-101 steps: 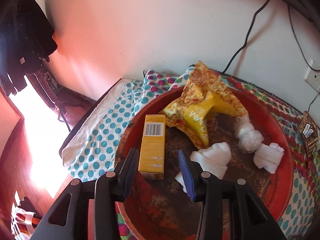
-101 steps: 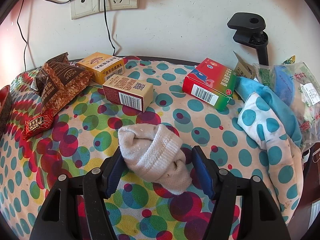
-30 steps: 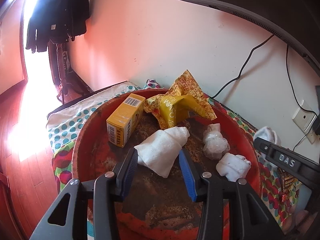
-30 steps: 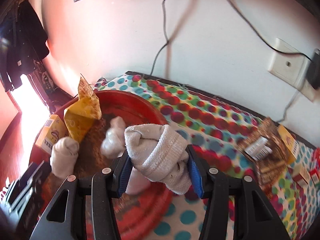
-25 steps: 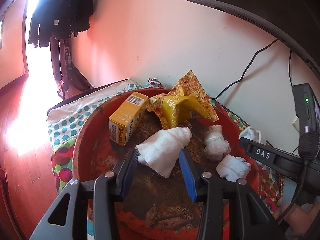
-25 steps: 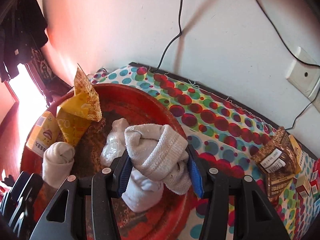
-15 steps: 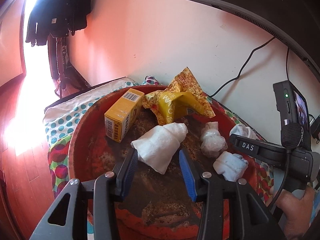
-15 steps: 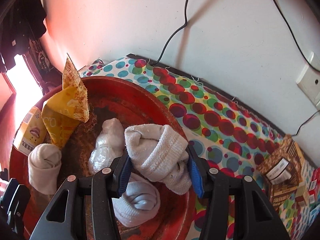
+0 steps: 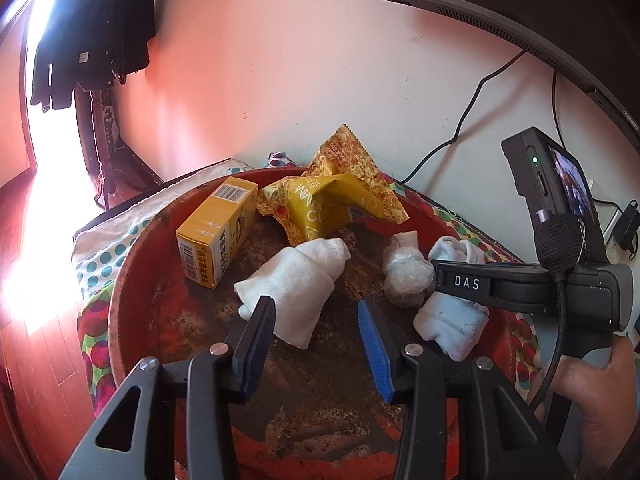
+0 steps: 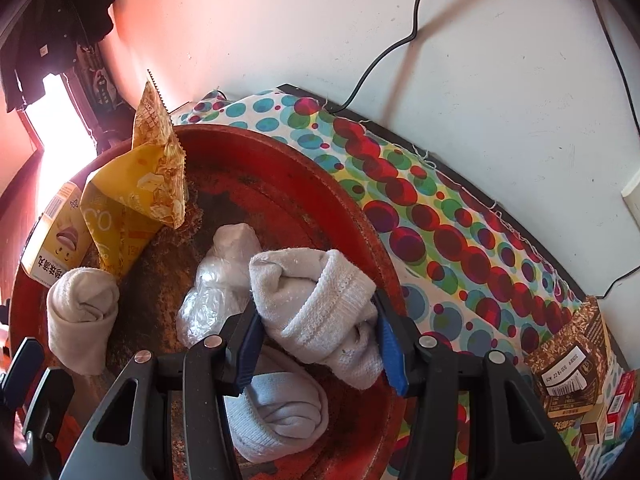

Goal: Organize objects
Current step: 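Lower the grey-white sock into the tray and open the right tool, then grasp the beige box with the QR code using the right tool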

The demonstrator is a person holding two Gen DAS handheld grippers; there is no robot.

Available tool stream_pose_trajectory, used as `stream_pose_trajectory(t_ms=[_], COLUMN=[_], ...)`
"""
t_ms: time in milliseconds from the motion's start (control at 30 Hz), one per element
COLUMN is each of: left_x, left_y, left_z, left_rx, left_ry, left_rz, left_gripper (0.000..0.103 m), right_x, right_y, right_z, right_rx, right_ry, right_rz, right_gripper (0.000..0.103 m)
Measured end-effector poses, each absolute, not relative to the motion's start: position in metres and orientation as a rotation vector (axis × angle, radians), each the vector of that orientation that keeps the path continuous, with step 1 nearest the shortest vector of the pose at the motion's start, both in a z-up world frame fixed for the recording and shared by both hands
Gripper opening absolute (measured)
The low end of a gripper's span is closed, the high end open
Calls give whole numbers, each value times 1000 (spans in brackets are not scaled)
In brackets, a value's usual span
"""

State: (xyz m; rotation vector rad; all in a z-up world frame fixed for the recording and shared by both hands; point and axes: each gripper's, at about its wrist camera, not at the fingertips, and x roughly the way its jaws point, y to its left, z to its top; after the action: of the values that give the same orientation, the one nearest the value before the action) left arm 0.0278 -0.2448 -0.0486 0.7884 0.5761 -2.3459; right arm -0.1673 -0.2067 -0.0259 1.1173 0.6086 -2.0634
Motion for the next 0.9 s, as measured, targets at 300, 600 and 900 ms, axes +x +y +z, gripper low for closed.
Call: stream_pose_trajectory(t_ms=[300, 600, 900], left_x=[32, 32, 13], left_y=[-244, -214, -136], left_z=[-49, -36, -31], left_rx=[777, 764, 863], left_ry=[556, 476, 214], left_rz=[-2339, -2438, -2731], left_gripper=[44, 44, 44], right_x=[-153, -112, -136], right_y=[-171, 9, 155], right_z=[-1, 16, -19], right_rx=[985, 832, 1016], right_ry=[419, 265, 194], right_rz=[-2107, -2499, -2703], right_gripper=[65, 84, 84])
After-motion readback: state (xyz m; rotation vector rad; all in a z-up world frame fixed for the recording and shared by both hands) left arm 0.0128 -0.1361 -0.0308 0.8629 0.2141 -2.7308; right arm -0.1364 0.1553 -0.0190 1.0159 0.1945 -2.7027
